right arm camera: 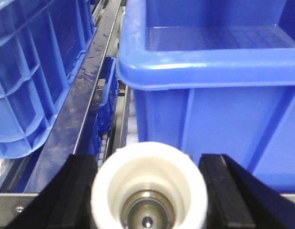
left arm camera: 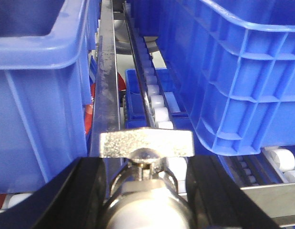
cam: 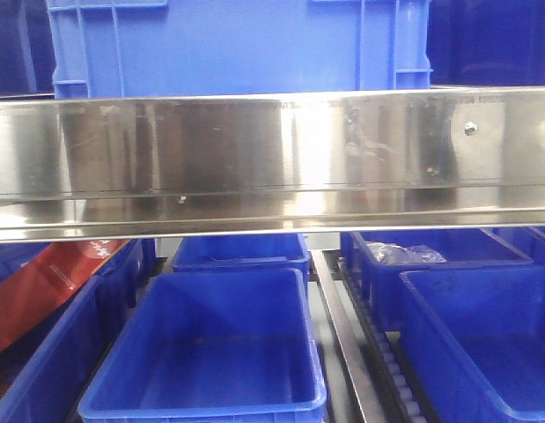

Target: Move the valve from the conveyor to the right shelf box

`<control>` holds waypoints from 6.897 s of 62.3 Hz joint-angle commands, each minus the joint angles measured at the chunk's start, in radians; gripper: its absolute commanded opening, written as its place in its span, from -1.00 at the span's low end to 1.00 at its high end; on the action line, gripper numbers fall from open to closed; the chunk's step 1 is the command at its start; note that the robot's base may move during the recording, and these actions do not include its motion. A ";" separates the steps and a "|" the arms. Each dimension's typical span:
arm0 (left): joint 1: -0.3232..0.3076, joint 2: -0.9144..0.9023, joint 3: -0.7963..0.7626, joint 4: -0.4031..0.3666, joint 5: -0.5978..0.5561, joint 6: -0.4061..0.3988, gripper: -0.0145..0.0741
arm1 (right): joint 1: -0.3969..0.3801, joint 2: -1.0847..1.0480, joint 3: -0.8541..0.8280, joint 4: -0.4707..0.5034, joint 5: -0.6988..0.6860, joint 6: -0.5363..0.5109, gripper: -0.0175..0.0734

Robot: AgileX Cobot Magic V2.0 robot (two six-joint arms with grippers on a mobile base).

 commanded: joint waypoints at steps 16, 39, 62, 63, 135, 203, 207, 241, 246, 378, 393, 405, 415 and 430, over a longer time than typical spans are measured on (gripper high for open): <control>-0.004 -0.005 -0.007 -0.013 -0.062 0.001 -0.92 | -0.006 -0.012 -0.008 -0.012 -0.086 -0.003 -0.98; -0.004 -0.005 -0.007 -0.013 -0.062 0.001 -0.92 | -0.006 -0.012 -0.008 -0.012 -0.091 -0.003 -0.98; -0.006 0.054 -0.134 -0.017 0.028 0.111 -0.92 | 0.144 0.007 -0.108 0.019 -0.102 -0.065 -0.98; -0.006 0.063 -0.149 -0.017 0.035 0.130 -0.92 | 0.157 0.012 -0.116 0.019 -0.107 -0.065 -0.98; -0.425 0.959 -0.973 -0.068 -0.050 -0.159 -0.92 | 0.382 0.791 -0.791 0.144 -0.336 -0.065 -0.98; -0.425 1.048 -0.971 -0.111 -0.021 -0.160 0.33 | 0.387 0.894 -0.791 0.144 -0.340 -0.065 0.21; -0.425 1.048 -0.971 -0.111 -0.021 -0.160 0.31 | 0.387 0.894 -0.791 0.144 -0.340 -0.065 0.20; -0.423 1.048 -0.971 -0.081 -0.108 -0.160 -0.92 | 0.379 0.894 -0.791 0.144 -0.309 -0.065 -0.98; -0.423 1.039 -0.971 -0.081 -0.101 -0.160 -0.92 | 0.368 0.882 -0.791 0.144 -0.291 -0.065 -0.98; -0.155 -0.383 0.419 0.046 -0.401 -0.161 -0.92 | 0.228 -0.525 0.453 0.142 -0.359 -0.065 -0.98; -0.070 -0.451 0.419 0.046 -0.385 -0.161 -0.92 | 0.228 -0.525 0.453 0.142 -0.355 -0.065 -0.98; -0.063 -0.451 0.419 0.046 -0.389 -0.161 -0.92 | 0.228 -0.525 0.453 0.142 -0.355 -0.065 -0.98; -0.063 -0.451 0.419 0.046 -0.389 -0.161 -0.92 | 0.228 -0.525 0.453 0.142 -0.355 -0.065 -0.98; -0.063 -0.451 0.419 0.046 -0.389 -0.161 -0.92 | 0.228 -0.525 0.453 0.142 -0.354 -0.065 -0.98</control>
